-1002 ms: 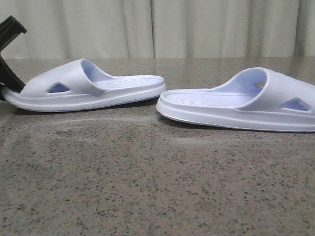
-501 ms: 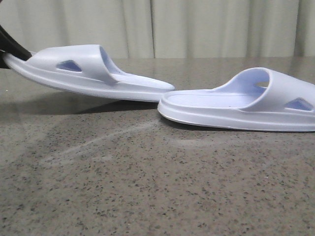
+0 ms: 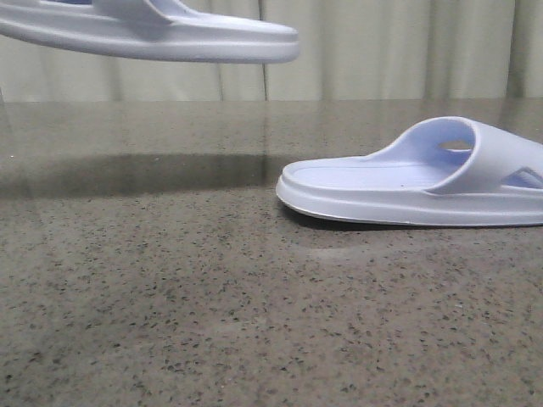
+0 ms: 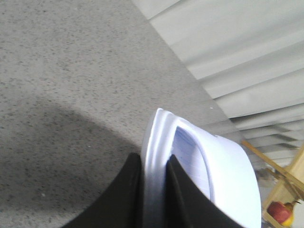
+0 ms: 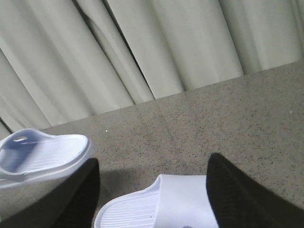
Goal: Insert blue slippers together front up
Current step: 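Lift the grasped slipper up off the table with the left gripper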
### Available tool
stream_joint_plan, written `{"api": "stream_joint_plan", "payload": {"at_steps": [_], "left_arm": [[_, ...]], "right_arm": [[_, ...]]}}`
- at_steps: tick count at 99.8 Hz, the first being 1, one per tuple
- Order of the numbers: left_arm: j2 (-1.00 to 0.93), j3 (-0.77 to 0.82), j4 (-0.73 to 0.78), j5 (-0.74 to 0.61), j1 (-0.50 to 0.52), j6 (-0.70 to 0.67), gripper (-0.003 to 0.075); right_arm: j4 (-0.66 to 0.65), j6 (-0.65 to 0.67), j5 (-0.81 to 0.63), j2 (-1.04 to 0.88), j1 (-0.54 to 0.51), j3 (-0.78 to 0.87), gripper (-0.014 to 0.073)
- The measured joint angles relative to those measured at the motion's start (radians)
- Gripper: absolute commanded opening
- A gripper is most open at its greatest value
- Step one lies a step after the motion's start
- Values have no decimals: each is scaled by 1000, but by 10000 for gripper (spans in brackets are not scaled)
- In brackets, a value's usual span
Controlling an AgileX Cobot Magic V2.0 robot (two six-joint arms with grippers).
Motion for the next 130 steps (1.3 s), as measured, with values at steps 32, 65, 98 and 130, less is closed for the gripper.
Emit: {"api": "stream_joint_plan", "payload": {"at_steps": [32,65,98,130], "left_arm": [[-24,0,-17,48,3,0,19],[-24,2,-17,46,3,0,19],[-24,2,-20,40,3,0,19],[-24,2,-19,32,3,0,18]], "right_arm": [[0,95,1,55,0,0,414],[2,253,-22,294,0,0,413],[6,357,-143,492,0,0,412],[6,366,-175,615,-41,0,412]]}}
